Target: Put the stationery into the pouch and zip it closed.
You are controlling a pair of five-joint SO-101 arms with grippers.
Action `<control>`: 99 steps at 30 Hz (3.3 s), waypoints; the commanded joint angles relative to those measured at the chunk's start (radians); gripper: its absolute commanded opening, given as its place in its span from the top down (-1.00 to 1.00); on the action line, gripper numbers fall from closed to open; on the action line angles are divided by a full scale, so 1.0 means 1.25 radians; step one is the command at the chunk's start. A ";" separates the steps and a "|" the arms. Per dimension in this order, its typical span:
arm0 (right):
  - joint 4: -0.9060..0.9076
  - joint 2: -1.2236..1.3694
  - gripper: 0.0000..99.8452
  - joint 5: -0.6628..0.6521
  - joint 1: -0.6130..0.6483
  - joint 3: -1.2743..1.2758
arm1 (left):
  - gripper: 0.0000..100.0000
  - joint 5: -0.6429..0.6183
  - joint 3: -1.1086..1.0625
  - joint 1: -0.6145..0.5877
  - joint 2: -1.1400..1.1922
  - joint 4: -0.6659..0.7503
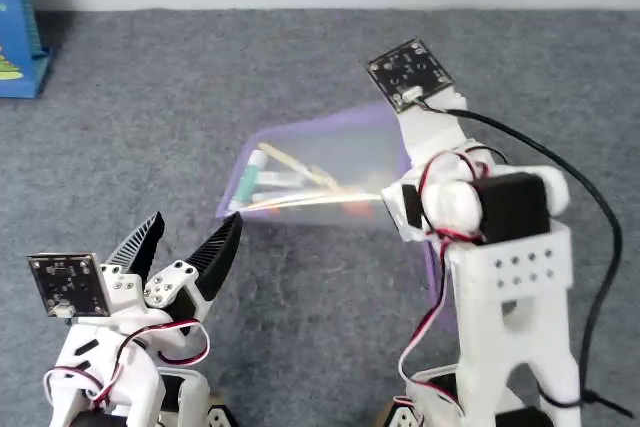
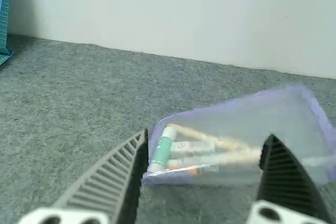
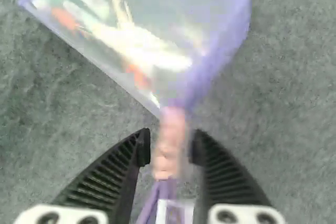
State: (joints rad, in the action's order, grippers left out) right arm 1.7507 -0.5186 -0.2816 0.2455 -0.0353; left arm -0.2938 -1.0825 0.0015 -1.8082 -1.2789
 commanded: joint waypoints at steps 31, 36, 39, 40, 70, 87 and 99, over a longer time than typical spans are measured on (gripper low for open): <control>-0.258 -0.952 0.98 0.000 -0.041 0.873 | 0.98 0.241 0.030 -0.005 -0.009 -0.115; -0.366 -1.011 0.98 0.017 -0.118 1.041 | 0.98 0.241 -0.007 0.000 -0.009 -0.112; -0.390 -1.035 0.98 0.063 -0.149 1.101 | 0.98 0.242 -0.033 -0.004 -0.009 -0.087; -0.392 -1.038 0.98 0.074 -0.152 1.113 | 0.98 0.242 -0.044 -0.001 -0.009 -0.081; -0.401 -1.035 0.98 0.232 -0.152 1.375 | 0.97 0.242 -0.481 -0.006 -0.007 0.059; -0.364 -1.035 0.98 0.232 -0.233 1.375 | 0.97 0.242 -0.481 -0.006 -0.007 0.016; -0.363 -1.035 0.98 0.232 -0.229 1.375 | 0.97 0.242 -0.481 -0.006 -0.007 0.016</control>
State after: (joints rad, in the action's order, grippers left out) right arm 1.2904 -1.8075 -0.0023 -0.0353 1.6632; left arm -0.0023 -1.6916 0.0015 -1.8067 -1.2513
